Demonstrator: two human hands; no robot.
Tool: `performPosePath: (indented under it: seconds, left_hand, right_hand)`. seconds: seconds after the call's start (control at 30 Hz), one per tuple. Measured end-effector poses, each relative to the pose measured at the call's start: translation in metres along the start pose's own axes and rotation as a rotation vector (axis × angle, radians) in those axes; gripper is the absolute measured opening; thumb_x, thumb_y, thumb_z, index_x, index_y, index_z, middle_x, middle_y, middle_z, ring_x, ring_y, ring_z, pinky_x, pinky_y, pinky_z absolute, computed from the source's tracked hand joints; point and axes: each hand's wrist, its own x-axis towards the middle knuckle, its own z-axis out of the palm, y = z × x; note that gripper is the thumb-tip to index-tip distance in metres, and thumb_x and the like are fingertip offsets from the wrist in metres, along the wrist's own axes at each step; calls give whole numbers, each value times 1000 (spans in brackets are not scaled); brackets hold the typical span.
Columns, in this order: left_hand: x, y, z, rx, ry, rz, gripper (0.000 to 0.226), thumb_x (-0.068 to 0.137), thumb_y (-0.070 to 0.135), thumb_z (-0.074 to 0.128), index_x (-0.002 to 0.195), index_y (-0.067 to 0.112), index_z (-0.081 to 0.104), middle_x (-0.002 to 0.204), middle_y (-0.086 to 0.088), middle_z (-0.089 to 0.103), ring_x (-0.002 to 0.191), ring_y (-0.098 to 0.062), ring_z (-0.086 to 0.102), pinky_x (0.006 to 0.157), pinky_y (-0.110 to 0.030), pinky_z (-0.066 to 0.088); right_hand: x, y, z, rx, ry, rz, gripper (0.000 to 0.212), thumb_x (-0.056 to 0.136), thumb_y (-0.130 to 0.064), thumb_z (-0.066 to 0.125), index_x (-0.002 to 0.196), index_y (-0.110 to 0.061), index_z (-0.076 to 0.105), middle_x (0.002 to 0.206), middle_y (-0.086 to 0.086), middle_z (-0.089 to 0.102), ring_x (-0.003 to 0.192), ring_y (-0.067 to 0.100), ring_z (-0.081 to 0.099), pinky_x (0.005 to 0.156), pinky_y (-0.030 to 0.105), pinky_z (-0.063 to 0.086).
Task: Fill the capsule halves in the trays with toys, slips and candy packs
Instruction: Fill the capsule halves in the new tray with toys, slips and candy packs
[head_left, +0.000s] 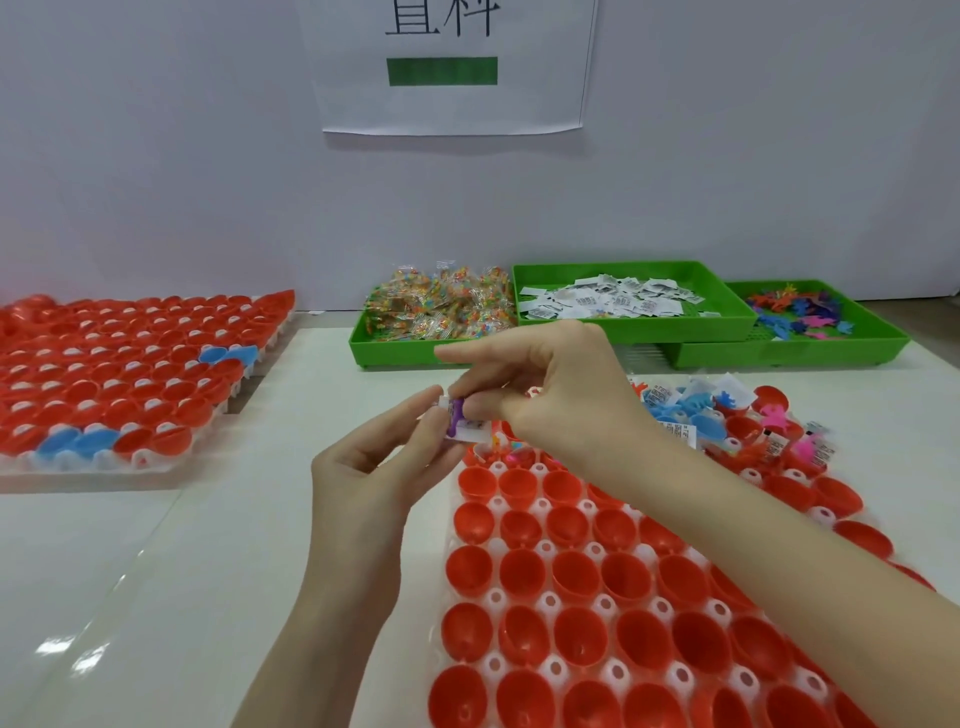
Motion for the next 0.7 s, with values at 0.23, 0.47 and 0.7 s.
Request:
performPosePath:
  seconds: [0.23,0.47,0.7]
  left_hand:
    - [4,-2,-7,49,-42,51,17,58,20,67,73,24,76,72,-2,73,65,-10,68,59,-15,52]
    - [14,-9,-28,922,-159,111,32,57,60,65,83,43,61,75,16,69,77,4,62,66,-16,49]
    - [19,-16,-42,1117,-430,-287,39,58,51,77,87,33,60,80,11,66,73,1,61,61,-13,45]
  right_hand:
    - [1,9,2,-16,-92,246,29,81,-10,68,109,-12,66,97,4,70,83,13,67,77,23,54]
    - [-8,28,2,-135,-233,253,8,80,-6,67,85,-8,73,81,7,72,62,1,59,67,14,49]
    - [-24,35,17,-373,-369,154,12,81,-18,64,88,-19,73,67,-15,62,59,-6,51,62,11,42]
